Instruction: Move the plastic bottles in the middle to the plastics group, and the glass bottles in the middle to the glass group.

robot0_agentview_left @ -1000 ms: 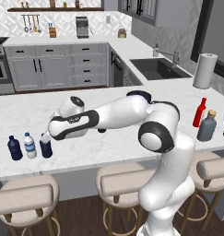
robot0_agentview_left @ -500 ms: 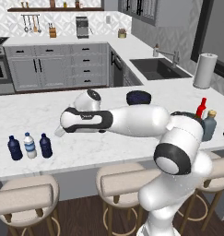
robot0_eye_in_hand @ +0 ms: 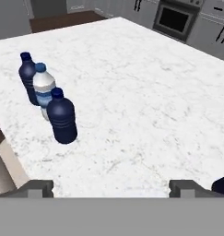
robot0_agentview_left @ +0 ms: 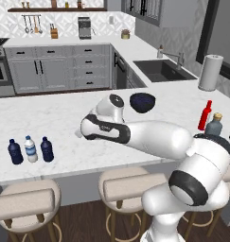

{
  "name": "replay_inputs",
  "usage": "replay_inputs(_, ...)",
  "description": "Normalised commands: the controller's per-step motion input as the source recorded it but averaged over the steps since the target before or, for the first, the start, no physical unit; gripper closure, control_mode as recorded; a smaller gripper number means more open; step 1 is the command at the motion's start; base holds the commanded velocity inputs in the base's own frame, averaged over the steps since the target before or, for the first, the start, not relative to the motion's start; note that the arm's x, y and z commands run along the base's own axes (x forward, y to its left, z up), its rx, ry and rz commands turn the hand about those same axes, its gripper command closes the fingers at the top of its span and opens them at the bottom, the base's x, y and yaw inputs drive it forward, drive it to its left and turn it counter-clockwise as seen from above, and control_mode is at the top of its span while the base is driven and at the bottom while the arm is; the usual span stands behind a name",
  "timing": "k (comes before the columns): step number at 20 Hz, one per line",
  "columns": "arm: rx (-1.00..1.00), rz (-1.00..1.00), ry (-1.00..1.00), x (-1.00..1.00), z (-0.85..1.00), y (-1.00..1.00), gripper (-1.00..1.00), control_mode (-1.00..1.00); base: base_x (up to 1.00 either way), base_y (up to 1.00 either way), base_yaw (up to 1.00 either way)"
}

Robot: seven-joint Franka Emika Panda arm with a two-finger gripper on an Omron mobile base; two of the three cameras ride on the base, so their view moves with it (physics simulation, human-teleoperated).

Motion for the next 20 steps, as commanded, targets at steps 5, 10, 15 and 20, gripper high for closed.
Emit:
replay_inputs(5, -0.01, -0.44, 0.08, 0.00, 0.10, -0.69, -1.00, -1.00, 0.00, 0.00, 0.00)
replay_inputs(10, 0.00, -0.39, 0.10, 0.03, 0.15, -0.75, -1.00, -1.00, 0.00, 0.00, 0.00)
replay_inputs(15, 0.00, -0.26, 0.01, 0.21, 0.16, -0.69, -1.00, -1.00, 0.00, 0.00, 0.00)
replay_inputs(20, 0.02, -0.05, 0.09, 0.46, 0.06, -0.25, -1.00, -1.00, 0.00, 0.00, 0.00)
